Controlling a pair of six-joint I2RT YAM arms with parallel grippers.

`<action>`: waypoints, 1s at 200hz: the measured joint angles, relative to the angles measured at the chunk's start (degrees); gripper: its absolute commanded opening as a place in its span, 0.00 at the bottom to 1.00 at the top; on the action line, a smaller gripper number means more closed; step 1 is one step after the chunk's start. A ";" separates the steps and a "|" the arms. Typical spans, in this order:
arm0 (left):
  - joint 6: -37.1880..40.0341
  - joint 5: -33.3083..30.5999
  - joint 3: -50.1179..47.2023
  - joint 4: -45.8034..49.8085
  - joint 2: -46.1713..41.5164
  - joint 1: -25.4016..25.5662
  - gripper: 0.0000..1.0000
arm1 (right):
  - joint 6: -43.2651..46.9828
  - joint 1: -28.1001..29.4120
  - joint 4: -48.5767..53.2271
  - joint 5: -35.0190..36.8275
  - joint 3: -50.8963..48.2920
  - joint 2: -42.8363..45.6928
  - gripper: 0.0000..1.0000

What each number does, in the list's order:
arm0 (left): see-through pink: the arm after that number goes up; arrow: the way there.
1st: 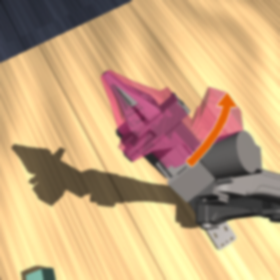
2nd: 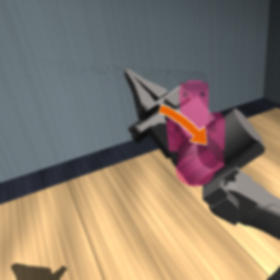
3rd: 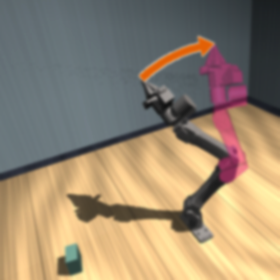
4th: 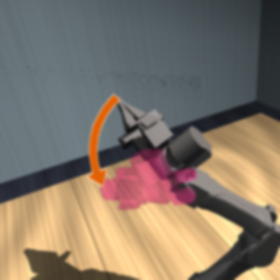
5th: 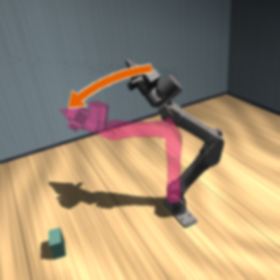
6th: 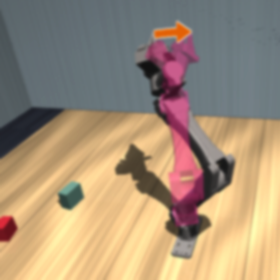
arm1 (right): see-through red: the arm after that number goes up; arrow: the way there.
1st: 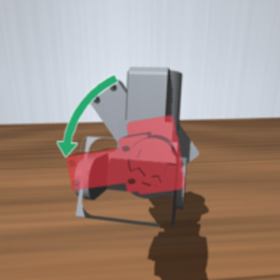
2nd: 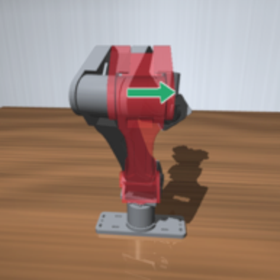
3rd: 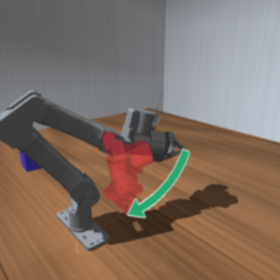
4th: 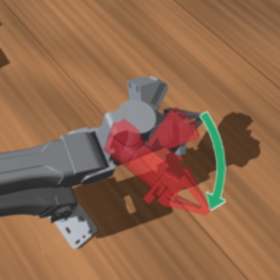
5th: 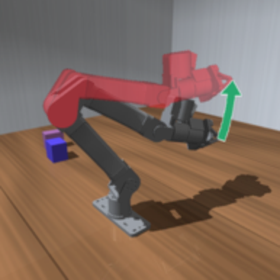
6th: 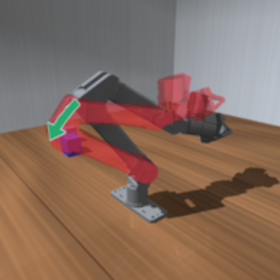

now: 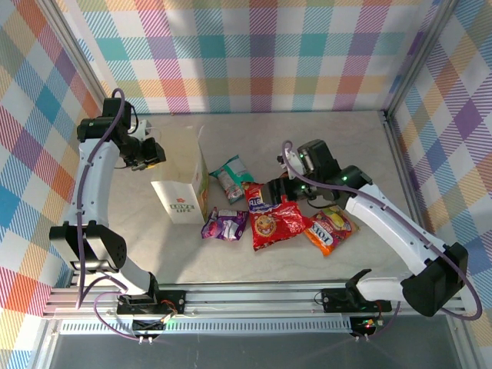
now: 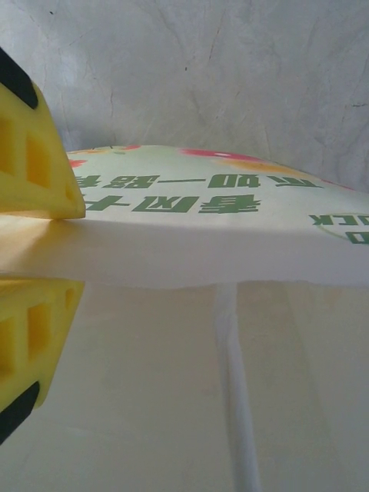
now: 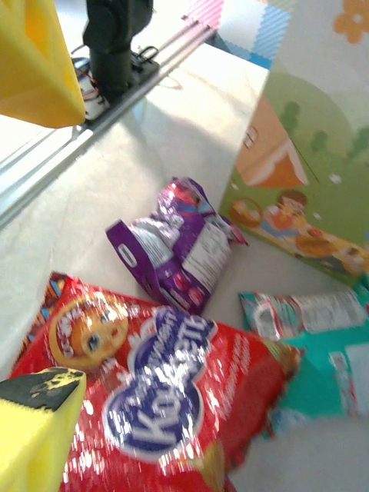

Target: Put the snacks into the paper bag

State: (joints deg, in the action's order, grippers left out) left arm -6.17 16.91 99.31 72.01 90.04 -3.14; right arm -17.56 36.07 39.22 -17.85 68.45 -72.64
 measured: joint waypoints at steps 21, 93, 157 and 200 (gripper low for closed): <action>0.00 -0.02 0.00 0.00 0.00 0.02 0.24 | -1.95 2.36 -0.94 -0.55 -0.66 -0.37 0.81; 0.00 -0.37 -0.13 0.02 -0.11 0.07 0.25 | -8.90 11.72 -7.87 -3.30 -4.39 -9.70 0.86; 0.00 -1.97 -2.34 0.00 -0.87 0.11 0.25 | -12.39 14.16 -12.13 -4.28 -4.37 -17.18 0.85; 0.00 -2.62 -2.54 0.02 -1.70 0.11 0.25 | -14.86 14.27 -14.80 -4.37 -4.37 -22.93 0.86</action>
State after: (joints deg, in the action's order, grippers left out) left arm -6.17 14.28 96.77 72.03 88.33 -3.03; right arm -32.42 50.35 24.43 -22.22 64.07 -95.57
